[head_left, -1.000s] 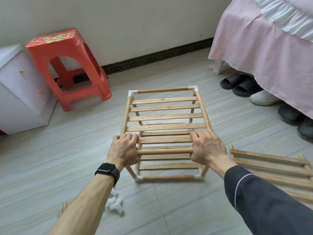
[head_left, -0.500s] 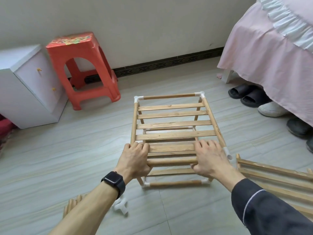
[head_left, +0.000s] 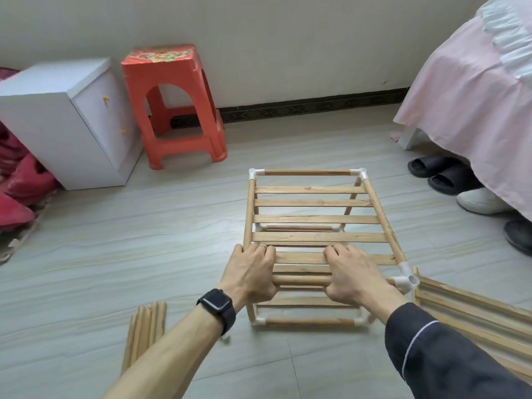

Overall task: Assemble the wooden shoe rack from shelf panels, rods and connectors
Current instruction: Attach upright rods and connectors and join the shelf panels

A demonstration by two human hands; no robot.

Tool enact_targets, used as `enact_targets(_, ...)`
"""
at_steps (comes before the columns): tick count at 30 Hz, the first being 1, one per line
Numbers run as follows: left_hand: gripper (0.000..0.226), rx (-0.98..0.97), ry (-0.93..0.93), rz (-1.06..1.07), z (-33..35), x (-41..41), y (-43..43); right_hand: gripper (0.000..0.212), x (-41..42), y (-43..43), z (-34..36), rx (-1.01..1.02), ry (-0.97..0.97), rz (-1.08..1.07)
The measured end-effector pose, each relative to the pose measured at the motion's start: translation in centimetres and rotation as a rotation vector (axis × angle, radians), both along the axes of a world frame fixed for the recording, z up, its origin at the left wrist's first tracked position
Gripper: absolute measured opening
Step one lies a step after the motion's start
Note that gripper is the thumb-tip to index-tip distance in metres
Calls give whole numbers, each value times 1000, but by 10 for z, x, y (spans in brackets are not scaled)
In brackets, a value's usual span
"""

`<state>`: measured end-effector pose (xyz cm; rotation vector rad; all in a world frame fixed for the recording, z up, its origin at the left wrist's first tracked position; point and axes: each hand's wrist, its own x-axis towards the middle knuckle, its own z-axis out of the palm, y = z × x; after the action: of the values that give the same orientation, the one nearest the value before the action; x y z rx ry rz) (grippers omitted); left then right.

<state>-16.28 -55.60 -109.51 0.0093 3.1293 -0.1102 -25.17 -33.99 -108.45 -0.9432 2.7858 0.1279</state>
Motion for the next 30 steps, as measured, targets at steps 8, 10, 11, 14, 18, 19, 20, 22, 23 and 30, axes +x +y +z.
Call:
enact_targets(8,66,410,255,155,-6,72,-56,59,0,-79,65,-169,-179,43)
enact_targets(10,56,495,240,376,-22,94,-77,50,5,-114,58,-370,-85,50)
enact_targets(11,52,531,215,482,-32,103,-87,48,6,-130,51,-416,-36,49)
enact_targets(14,48,476,80,739,-68,129,-117,51,-6,-173,25,-415,58,32)
enact_targets(18,68,347,-231,856,-124,153,-152,54,-40,-218,-2,-347,139,66)
enact_targets(19,74,362,-270,895,-135,158,-158,53,-51,-227,-7,-337,148,60)
enact_targets(20,76,400,-281,952,-145,162,-164,51,-62,-236,-9,-338,149,44)
enact_targets(22,73,473,-258,1082,-162,169,-172,42,-83,-250,-11,-377,146,9)
enact_targets(23,70,480,-256,1126,-169,173,-175,39,-91,-254,-12,-429,161,7)
enact_targets(30,88,359,-409,1110,-188,173,-189,41,-115,-246,-29,-814,270,-51)
